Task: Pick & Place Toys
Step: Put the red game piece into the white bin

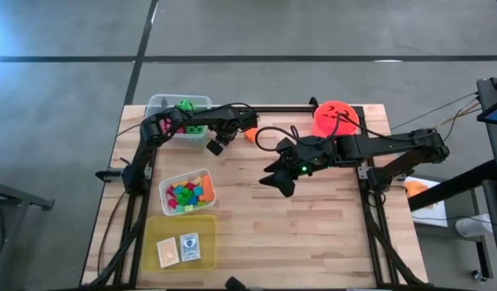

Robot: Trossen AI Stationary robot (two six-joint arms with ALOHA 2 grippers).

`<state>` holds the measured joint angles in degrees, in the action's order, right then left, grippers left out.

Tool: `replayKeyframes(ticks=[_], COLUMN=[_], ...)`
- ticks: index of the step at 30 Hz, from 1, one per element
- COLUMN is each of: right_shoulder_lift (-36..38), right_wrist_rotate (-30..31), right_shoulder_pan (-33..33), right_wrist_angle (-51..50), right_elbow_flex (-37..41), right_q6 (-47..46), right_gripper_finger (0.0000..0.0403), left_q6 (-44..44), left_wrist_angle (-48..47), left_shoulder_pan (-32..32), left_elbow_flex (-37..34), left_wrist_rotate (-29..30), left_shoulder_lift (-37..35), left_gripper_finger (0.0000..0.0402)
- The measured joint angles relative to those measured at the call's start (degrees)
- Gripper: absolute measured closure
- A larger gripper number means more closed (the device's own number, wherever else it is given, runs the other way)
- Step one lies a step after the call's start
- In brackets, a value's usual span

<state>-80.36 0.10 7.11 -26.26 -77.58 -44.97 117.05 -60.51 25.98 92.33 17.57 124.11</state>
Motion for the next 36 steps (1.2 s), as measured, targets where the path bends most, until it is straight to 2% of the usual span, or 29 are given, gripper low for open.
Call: replayKeyframes(ticks=[3,9,20,24,31,36], right_shoulder_lift=[0.00,0.00,0.00,0.00,0.00,0.00], right_wrist_rotate=[0.00,0.00,0.00,0.00,0.00,0.00], right_shoulder_pan=[0.01,0.01,-0.01,0.01,0.01,0.00], right_wrist_angle=[0.00,0.00,0.00,0.00,-0.02,0.00], right_elbow_flex=[0.00,0.00,0.00,0.00,0.00,0.00], right_q6=[0.00,0.00,0.00,0.00,0.00,0.00], right_gripper_finger=[0.0122,0.0122,0.0122,0.0122,0.0122,0.0122], left_q6=[0.01,0.00,0.01,-2.54,-10.66,-15.18], left_wrist_angle=[-0.26,-0.01,2.23,0.26,-9.73,-10.92], left_shoulder_pan=[-0.04,-0.15,-2.61,-3.39,-2.96,-1.60], left_elbow_flex=[0.00,-0.04,-0.06,1.32,7.85,8.52], left_wrist_rotate=[0.45,0.19,-5.43,-3.34,3.53,3.43], left_shoulder_lift=[0.00,0.00,-0.12,-0.22,-0.34,-0.40], left_gripper_finger=[0.0395,0.0401,0.0401,0.0401,0.0401,0.0401])
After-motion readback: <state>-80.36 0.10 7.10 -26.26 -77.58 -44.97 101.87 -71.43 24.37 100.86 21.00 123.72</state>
